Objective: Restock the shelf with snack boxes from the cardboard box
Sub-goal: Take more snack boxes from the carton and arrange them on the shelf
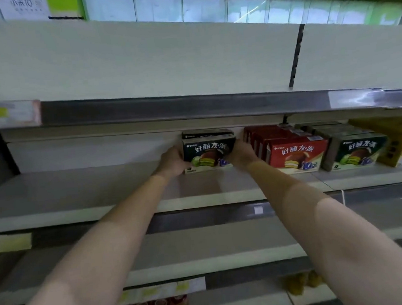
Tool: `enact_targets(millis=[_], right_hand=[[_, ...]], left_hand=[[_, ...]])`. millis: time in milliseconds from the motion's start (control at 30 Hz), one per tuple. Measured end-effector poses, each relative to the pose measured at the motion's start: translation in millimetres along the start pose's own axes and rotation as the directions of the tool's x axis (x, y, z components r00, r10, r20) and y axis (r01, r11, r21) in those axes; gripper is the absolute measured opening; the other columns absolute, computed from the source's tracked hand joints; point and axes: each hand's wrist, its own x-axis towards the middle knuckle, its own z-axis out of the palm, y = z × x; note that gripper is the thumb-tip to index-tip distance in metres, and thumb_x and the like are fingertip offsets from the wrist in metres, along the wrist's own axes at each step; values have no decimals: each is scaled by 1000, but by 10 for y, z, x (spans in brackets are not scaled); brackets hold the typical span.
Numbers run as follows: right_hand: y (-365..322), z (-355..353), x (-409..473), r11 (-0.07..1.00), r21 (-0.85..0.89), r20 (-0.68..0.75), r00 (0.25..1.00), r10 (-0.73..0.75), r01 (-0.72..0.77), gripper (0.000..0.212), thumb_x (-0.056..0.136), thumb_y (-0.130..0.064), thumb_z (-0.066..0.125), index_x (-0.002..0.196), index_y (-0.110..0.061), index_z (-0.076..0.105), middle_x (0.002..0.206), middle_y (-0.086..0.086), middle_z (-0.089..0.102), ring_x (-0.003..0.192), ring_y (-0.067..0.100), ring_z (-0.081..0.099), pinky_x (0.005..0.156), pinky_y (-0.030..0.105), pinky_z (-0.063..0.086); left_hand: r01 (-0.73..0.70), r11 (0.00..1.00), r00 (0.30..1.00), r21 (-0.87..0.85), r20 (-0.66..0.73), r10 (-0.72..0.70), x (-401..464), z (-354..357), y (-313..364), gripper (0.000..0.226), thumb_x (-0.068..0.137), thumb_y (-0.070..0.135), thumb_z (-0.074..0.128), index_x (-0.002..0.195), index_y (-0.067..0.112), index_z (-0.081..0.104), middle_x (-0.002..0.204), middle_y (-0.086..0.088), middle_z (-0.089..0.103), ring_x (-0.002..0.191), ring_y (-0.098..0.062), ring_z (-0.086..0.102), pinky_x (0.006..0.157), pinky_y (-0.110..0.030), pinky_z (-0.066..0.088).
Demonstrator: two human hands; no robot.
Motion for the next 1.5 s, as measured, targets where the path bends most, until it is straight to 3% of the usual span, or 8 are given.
enact_targets(millis=[67,300,700,800,967,1267,1400,1500], right_hand=[[50,36,14,998,39,24,999,41,-42,44,93,-20,64,131,-2,51,125,18,62,117,36,59,94,36,46],[145,167,295,989,118,16,996,88,-89,51,92,-12,67,135,-2,41,133,22,56,122,37,55,101,41,45],[157,180,391,985,158,-6,997,73,-71,50,93,-14,65,136,-3,44,131,19,57,122,34,55,92,30,43],[169,166,317,980,169,38,994,99,-104,49,94,-15,64,137,-7,43,132,20,57,121,36,55,97,35,45],[191,150,139,987,104,9,993,120,-120,35,99,-15,53,131,0,49,129,18,60,117,34,58,86,30,44],[124,-35,-247,996,-12,-28,996,87,-87,28,98,-23,51,119,-6,60,121,20,65,112,37,61,78,32,43],[115,-140,-411,996,-72,-17,998,52,-53,29,97,-16,48,118,-5,65,119,20,67,114,36,62,83,31,47],[193,-285,-560,998,-47,-48,998,27,-29,25,95,-17,52,113,-7,67,113,17,69,107,33,65,75,27,42]], left_hand=[[-15,1000,999,27,-31,16,69,55,3,41,85,18,76,121,3,64,124,-16,66,114,-29,61,76,-21,37],[21,997,994,70,-105,-14,377,239,-13,39,87,14,73,122,-1,64,122,-21,66,113,-34,62,84,-29,45],[79,992,995,96,-63,-73,530,235,-29,44,86,15,75,126,2,63,125,-20,65,113,-33,62,85,-30,47],[100,992,992,75,-85,-94,450,248,-21,37,87,17,74,119,1,66,119,-20,67,108,-33,64,77,-28,46],[146,987,976,65,-175,-133,261,237,-28,31,86,26,74,105,2,69,109,-17,70,99,-35,66,75,-32,51],[51,996,996,69,-71,-47,-8,289,201,18,90,21,67,80,6,65,91,-14,70,85,-30,67,66,-30,45],[30,996,999,88,-21,-28,-208,329,419,13,89,13,60,92,4,68,93,-15,70,87,-31,69,68,-29,48],[4,991,1000,130,23,-7,-375,377,675,19,90,13,59,96,-2,69,93,-16,70,84,-31,69,72,-34,55]])
